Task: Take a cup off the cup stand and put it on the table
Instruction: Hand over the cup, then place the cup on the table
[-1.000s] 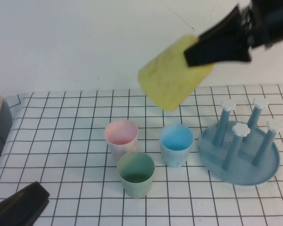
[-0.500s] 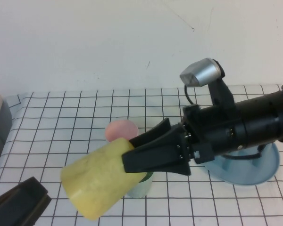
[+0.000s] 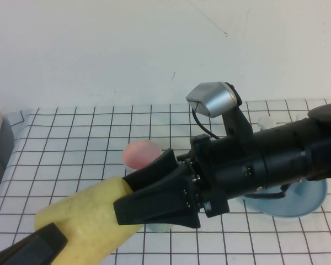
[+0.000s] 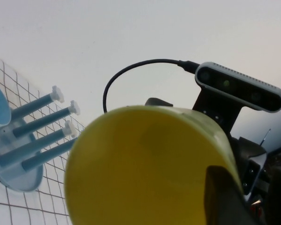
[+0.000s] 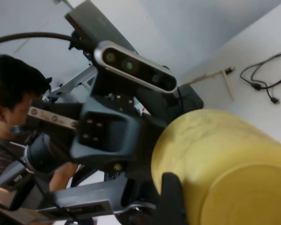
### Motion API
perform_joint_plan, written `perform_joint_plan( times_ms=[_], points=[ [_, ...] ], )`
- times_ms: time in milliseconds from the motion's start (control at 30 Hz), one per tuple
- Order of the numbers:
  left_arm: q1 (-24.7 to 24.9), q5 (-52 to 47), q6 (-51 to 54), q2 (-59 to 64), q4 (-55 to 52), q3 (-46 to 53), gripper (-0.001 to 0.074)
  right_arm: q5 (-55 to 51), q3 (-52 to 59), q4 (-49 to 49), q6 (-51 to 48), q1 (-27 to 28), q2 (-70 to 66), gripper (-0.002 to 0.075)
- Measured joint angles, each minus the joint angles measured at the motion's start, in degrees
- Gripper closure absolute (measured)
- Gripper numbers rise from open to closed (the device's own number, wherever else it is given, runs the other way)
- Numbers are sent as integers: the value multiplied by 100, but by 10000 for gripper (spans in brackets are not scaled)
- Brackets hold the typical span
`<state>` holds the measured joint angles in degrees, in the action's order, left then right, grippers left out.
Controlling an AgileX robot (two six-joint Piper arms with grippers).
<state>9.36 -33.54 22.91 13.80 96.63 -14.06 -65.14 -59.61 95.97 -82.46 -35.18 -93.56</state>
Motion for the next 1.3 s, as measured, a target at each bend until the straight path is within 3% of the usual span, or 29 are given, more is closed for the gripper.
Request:
perform_joint_plan(
  times_ms=[133, 333, 533, 733, 800, 867, 967, 1033, 1167, 1300],
  points=[
    [0, 0, 12, 0, -163, 13, 680, -23, 0, 54, -183, -22, 0, 188],
    [0, -73, 26, 0, -243, 13, 689, -71, 0, 44, -304, -22, 0, 187],
    [0, -445, 26, 0, -394, 2, 722, 180, -11, 9, -364, -9, 0, 139],
    [0, -654, 5, 29, -796, -282, 727, 191, -239, 19, -384, 317, 0, 154],
    [0, -746, -75, 134, -1197, -546, 727, 191, -378, 19, -370, 469, 0, 216],
    [0, -941, -256, 329, -1705, -854, 727, 191, -516, -47, -346, 630, 12, 332],
    [0, -1453, -416, 782, -2561, -1403, 727, 191, -670, -414, -330, 875, 173, 572],
    [0, -1887, -455, 1248, -3183, -1877, 727, 191, -741, -917, -134, 966, 391, 659],
    [0, -2509, -466, 2325, -4217, -2834, 727, 239, -789, -2541, 596, 1017, 928, 710],
    [4, -2725, -439, 3373, -5083, -3723, 727, 121, -789, -4648, 1944, 1017, 1521, 718]
  ],
)
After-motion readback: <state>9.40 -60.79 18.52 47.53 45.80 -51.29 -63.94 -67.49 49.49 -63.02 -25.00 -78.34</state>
